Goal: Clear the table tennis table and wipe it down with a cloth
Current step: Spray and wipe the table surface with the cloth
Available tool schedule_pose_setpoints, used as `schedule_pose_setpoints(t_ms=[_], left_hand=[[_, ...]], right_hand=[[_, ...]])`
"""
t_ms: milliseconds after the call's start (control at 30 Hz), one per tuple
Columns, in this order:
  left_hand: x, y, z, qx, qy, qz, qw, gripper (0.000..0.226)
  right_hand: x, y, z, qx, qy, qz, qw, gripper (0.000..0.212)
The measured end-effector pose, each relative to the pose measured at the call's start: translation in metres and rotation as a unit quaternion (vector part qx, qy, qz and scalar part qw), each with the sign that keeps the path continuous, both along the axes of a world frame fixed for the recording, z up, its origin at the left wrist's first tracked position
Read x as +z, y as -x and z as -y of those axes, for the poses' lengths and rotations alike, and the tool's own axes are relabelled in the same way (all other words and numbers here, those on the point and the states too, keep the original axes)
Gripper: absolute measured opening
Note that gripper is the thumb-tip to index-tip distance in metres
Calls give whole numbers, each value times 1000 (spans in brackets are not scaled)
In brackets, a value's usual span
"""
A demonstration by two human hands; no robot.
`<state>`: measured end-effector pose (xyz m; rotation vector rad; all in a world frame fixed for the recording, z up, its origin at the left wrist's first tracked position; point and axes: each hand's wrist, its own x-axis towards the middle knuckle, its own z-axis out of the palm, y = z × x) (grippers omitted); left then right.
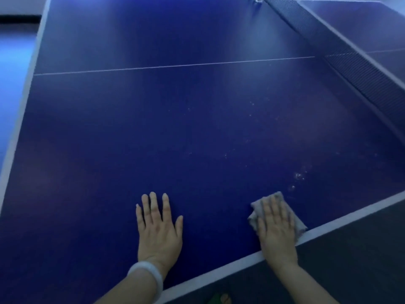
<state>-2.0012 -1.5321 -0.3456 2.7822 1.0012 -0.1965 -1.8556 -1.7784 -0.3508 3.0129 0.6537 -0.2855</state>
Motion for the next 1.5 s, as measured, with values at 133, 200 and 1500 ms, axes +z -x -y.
schedule_pose_setpoints(t_ms=[133,200,1500], left_hand=[[-4,0,0,12,-14,9,1000,83],[-2,-1,0,15,-13,14,1000,82],[-9,2,0,16,-33,21,999,69]], right_hand=[[1,11,-17,-21,-30,12,999,64],[-1,25,-37,120,-62,-3,991,60],[-5,-64,-242,339,-64,-40,938,58]])
